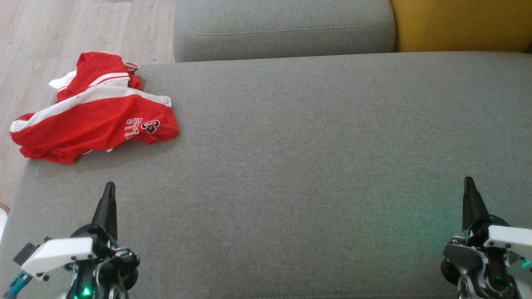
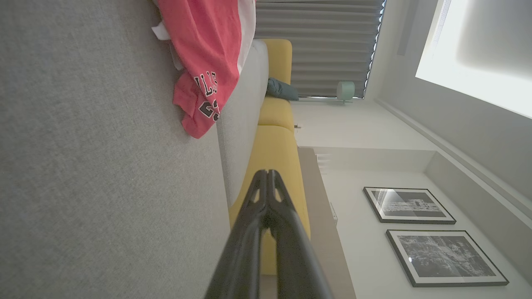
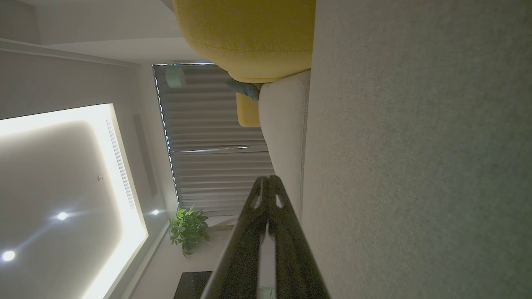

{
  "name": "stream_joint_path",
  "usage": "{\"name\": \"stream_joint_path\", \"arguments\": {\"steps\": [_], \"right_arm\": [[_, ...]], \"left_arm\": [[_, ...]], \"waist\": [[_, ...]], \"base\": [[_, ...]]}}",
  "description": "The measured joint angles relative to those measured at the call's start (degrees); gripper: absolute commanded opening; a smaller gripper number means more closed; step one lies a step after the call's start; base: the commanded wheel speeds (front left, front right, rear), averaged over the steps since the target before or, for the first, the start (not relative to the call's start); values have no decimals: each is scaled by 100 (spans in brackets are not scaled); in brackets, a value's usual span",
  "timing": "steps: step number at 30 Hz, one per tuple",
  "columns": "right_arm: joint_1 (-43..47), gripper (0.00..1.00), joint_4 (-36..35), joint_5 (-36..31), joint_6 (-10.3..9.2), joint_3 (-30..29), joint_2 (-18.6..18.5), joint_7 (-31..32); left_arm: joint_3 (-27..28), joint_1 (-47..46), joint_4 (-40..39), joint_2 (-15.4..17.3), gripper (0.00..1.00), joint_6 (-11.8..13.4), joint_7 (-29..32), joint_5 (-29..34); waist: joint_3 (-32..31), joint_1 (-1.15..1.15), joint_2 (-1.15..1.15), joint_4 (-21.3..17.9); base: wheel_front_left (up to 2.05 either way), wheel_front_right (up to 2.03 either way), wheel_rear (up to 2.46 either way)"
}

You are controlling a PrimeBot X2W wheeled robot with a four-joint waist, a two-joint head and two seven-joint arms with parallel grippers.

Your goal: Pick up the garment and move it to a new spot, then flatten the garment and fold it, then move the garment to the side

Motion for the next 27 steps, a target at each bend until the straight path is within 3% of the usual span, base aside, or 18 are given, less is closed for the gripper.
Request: {"name": "stream_joint_path", "arguments": {"steps": [27], "right_arm": [[0,0,0,0,0,0,0,0]], "left_arm": [[0,0,0,0,0,0,0,0]], "waist": [[0,0,0,0]], "base": [[0,0,0]]}}
